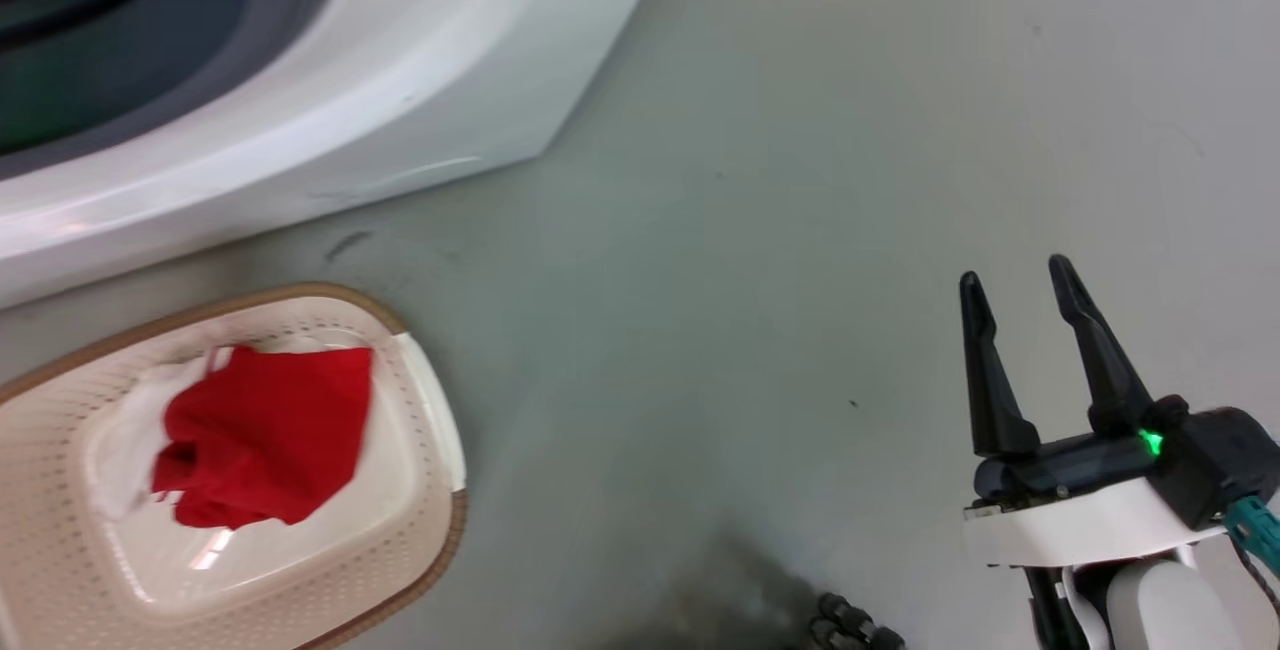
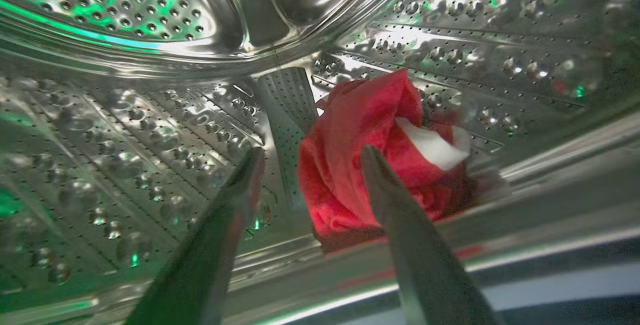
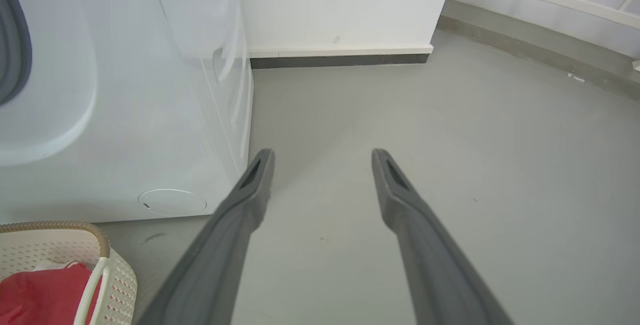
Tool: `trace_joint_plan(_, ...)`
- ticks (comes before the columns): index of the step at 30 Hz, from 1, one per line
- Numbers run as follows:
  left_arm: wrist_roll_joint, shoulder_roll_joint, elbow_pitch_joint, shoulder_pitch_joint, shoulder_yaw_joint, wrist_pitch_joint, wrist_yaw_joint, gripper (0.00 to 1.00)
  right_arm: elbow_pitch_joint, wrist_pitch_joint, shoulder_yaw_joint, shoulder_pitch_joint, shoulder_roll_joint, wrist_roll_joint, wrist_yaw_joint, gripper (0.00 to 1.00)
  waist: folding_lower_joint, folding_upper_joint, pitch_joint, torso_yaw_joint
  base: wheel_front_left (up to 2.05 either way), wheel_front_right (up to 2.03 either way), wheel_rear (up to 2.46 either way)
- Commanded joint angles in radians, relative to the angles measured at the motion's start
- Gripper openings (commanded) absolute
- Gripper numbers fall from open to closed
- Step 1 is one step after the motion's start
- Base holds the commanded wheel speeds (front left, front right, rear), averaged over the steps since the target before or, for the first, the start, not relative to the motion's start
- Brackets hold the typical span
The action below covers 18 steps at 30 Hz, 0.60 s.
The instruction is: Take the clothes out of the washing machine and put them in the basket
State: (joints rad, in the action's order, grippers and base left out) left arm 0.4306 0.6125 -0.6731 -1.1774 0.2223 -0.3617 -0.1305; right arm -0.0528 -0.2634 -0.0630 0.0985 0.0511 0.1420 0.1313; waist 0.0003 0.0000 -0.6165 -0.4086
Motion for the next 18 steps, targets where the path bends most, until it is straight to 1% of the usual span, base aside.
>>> trace_joint_plan(1,-0.001,0.016,-0.023,-0.044,0.003,-0.023,0.002,1.00,-0.008,-0.002,-0.015,0.013,-0.002,0.008,-0.001,1.00,-0.0003,0.0000,-0.069,-0.069,0.00,0.00,0.00)
trace_joint_plan(2,-0.003,0.025,-0.039,-0.076,0.007,-0.039,0.002,1.00,-0.011,-0.002,-0.024,0.016,-0.001,0.012,-0.001,1.00,-0.0003,0.0000,-0.079,-0.079,0.00,0.00,0.00)
trace_joint_plan(8,-0.032,0.042,-0.116,-0.233,0.037,-0.131,0.003,1.00,-0.029,-0.002,-0.064,0.019,-0.002,0.043,-0.001,1.00,-0.0003,0.0000,-0.134,-0.126,0.00,0.00,0.00)
trace_joint_plan(12,-0.044,0.020,-0.173,-0.295,0.057,-0.177,0.017,1.00,-0.040,-0.002,-0.068,0.000,-0.001,0.052,-0.001,1.00,-0.0003,0.0000,-0.154,-0.124,0.00,0.00,0.00)
trace_joint_plan(15,-0.041,0.002,-0.219,-0.307,0.064,-0.196,0.031,1.00,-0.049,-0.002,-0.066,-0.006,-0.001,0.060,-0.001,1.00,-0.0003,0.0000,-0.167,-0.120,0.00,0.00,0.00)
trace_joint_plan(18,-0.051,0.000,-0.247,-0.319,0.076,-0.188,0.037,1.00,-0.055,-0.002,-0.067,-0.013,-0.001,0.059,-0.001,1.00,-0.0003,0.0000,-0.173,-0.118,0.00,0.00,0.00)
